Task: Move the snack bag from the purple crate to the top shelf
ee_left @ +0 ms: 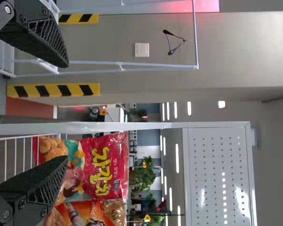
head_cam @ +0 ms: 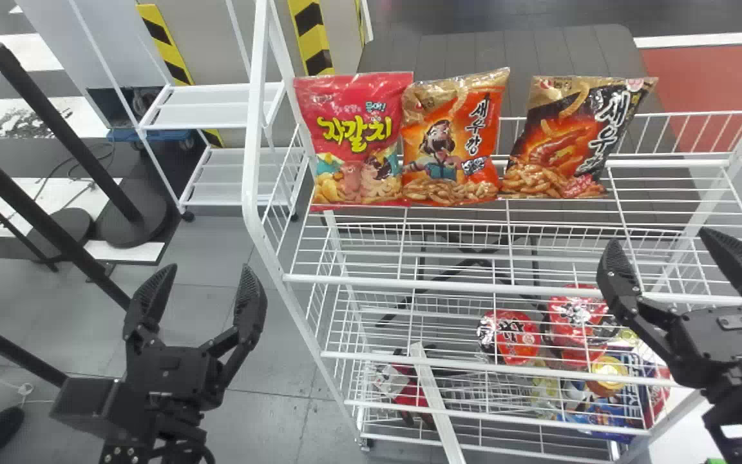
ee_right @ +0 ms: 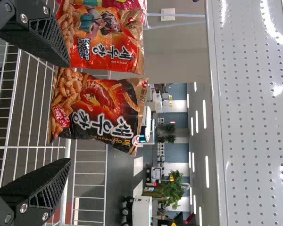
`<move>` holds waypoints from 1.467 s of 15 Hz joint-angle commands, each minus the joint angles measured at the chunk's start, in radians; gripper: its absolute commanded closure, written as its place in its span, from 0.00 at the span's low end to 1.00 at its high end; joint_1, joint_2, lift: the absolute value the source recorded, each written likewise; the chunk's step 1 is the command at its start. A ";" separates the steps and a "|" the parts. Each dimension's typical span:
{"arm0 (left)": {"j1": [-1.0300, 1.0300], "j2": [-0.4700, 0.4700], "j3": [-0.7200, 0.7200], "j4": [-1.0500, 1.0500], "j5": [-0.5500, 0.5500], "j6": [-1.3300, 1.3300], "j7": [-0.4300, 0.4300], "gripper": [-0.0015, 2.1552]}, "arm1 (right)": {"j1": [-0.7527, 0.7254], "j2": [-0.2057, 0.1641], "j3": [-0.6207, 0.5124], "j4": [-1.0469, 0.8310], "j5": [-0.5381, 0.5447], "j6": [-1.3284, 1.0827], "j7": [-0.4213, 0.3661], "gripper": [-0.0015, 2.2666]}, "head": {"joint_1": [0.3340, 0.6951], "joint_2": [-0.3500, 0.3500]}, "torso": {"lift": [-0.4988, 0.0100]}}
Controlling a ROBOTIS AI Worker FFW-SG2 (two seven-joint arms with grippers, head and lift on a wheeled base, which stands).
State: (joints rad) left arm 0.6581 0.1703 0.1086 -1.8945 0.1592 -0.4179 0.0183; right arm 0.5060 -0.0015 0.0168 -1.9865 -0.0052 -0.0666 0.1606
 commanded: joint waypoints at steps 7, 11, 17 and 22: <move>0.000 0.000 0.002 0.000 0.000 0.000 0.000 0.06 | 0.002 0.002 0.000 -0.002 -0.001 0.002 0.010 0.04 | 1.00 0.76 | 0.99; 0.000 0.000 0.002 0.003 0.003 0.000 0.000 0.06 | 0.002 0.002 0.000 -0.002 -0.001 0.008 0.010 0.04 | 1.00 0.76 | 0.99; 0.009 0.002 0.002 -0.003 0.000 0.000 0.000 0.06 | 0.003 0.002 0.008 -0.008 0.001 0.008 0.010 0.04 | 1.00 0.77 | 0.99; 0.012 0.003 0.002 -0.008 0.000 0.000 0.000 0.06 | 0.006 0.002 0.012 -0.021 0.008 0.020 0.010 0.04 | 1.00 0.77 | 0.99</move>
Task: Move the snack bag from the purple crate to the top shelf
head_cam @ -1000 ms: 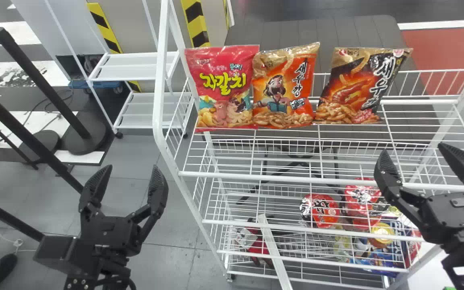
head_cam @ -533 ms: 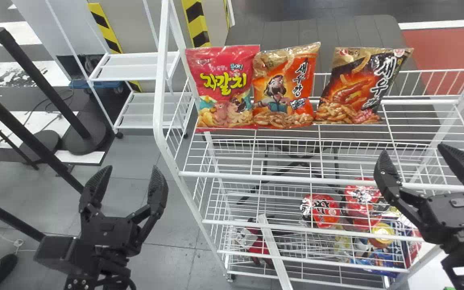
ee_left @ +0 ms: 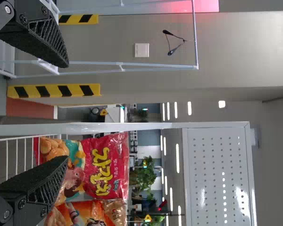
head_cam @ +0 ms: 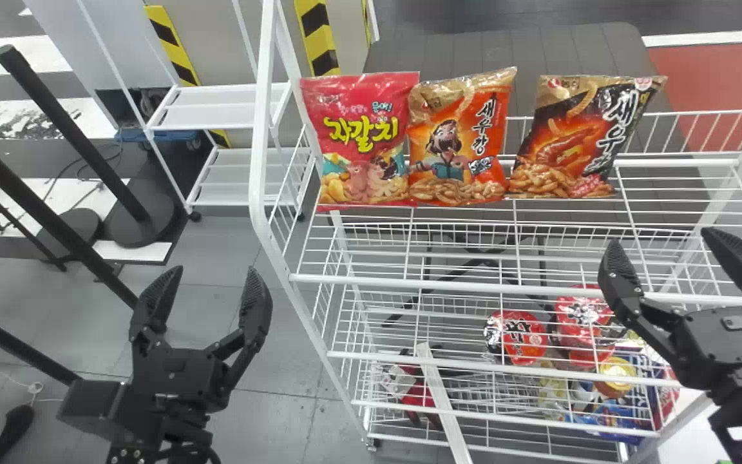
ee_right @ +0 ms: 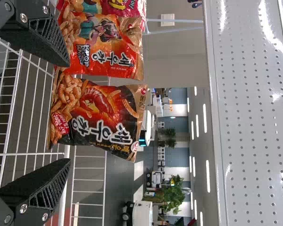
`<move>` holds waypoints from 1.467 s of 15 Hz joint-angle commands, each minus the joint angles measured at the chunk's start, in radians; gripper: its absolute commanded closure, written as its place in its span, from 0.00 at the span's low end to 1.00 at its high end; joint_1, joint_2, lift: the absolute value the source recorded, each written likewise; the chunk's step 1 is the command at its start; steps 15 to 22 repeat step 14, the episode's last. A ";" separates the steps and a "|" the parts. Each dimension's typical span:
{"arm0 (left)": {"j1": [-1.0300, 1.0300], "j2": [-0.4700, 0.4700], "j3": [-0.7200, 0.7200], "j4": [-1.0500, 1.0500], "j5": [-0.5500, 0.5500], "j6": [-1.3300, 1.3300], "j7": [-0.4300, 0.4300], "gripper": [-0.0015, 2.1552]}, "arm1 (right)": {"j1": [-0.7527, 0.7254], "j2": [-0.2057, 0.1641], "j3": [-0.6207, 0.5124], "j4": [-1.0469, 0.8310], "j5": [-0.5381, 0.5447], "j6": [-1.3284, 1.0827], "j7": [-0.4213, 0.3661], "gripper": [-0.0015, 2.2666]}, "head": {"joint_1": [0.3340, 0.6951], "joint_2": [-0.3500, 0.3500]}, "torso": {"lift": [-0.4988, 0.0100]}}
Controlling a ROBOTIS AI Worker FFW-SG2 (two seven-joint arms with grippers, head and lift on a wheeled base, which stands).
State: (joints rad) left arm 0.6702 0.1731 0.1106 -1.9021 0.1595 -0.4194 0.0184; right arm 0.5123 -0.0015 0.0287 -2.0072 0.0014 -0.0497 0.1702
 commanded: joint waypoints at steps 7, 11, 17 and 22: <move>0.002 0.000 0.000 -0.003 0.000 0.002 0.000 0.06 | 0.002 0.002 0.002 -0.005 0.003 0.006 0.000 0.04 | 1.00 0.78 | 0.99; 0.000 0.000 -0.002 -0.002 0.000 0.002 0.000 0.06 | 0.002 0.002 0.002 -0.007 0.005 0.006 0.000 0.04 | 1.00 0.78 | 0.99; -0.003 0.000 -0.002 -0.002 0.000 0.002 0.000 0.06 | 0.002 0.002 0.002 -0.007 0.005 0.006 0.000 0.04 | 1.00 0.78 | 0.99; -0.003 0.000 -0.002 -0.002 0.000 0.002 0.000 0.06 | 0.002 0.002 0.002 -0.007 0.005 0.006 0.000 0.04 | 1.00 0.78 | 0.99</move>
